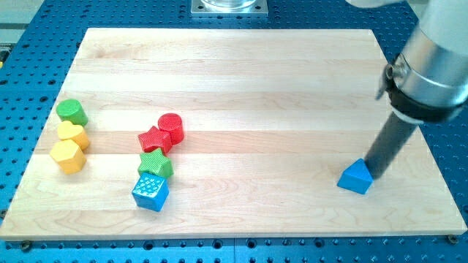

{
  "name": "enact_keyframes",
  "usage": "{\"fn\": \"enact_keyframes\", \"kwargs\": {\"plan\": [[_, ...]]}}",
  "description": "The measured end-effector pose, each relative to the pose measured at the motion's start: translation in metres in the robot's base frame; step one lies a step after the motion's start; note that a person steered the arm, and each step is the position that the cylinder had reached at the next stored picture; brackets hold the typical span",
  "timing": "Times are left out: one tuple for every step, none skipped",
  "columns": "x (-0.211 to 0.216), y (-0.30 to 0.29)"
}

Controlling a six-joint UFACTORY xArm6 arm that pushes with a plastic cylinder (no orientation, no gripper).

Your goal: Push the blue cube to the blue triangle

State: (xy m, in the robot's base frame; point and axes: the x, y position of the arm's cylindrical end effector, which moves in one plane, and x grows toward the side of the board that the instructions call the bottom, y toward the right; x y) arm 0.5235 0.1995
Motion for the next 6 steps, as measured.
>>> {"fn": "enact_keyframes", "kwargs": {"plan": [[-0.034,-0.062],[0.019,-0.163],[0.093,-0.147],[0.095,-0.153],[0.095,-0.195],[0.095,-0.282]]}}
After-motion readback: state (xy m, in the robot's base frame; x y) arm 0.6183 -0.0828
